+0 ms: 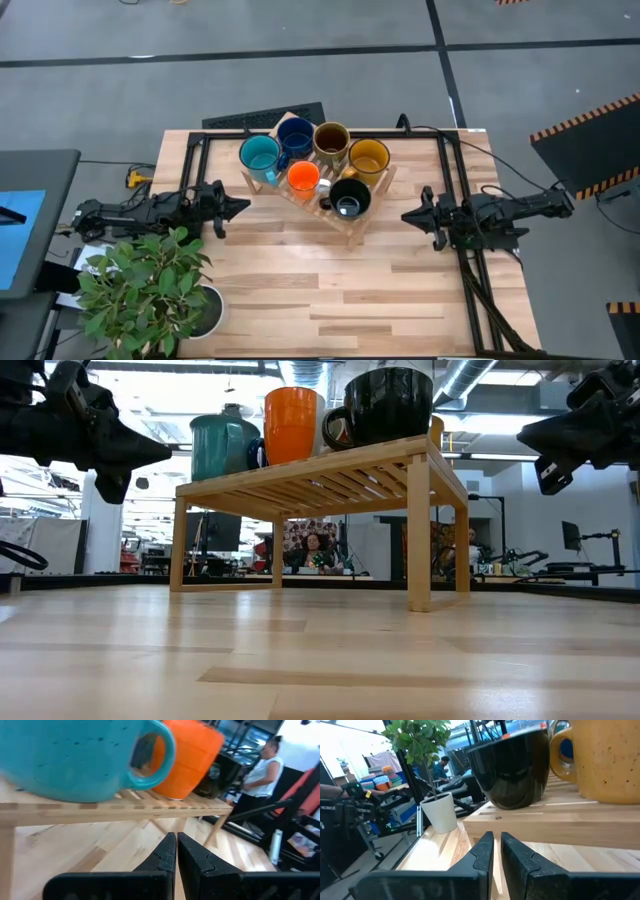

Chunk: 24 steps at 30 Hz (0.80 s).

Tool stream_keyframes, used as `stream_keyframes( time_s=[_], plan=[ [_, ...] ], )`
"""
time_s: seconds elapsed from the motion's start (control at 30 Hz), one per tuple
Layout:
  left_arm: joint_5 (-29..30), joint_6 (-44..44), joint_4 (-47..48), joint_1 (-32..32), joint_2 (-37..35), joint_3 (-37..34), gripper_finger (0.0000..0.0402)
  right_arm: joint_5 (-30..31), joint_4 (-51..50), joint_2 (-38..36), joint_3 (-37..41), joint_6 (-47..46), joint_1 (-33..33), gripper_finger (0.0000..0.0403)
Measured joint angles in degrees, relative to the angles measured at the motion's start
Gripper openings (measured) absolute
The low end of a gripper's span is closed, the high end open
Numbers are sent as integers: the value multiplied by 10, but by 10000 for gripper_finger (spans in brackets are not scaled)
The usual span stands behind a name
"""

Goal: Place coffee mugs
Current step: Return to Home Position

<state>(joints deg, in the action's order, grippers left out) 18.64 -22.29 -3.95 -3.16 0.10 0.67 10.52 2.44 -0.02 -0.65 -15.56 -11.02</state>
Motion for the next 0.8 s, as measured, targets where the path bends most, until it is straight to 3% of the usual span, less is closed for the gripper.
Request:
stream_keyframes(
  time_s=[0.8],
  plan=[
    [-18,0,-3,-2,3,-2,0,0,9,1,1,0,-1,63]
  ],
)
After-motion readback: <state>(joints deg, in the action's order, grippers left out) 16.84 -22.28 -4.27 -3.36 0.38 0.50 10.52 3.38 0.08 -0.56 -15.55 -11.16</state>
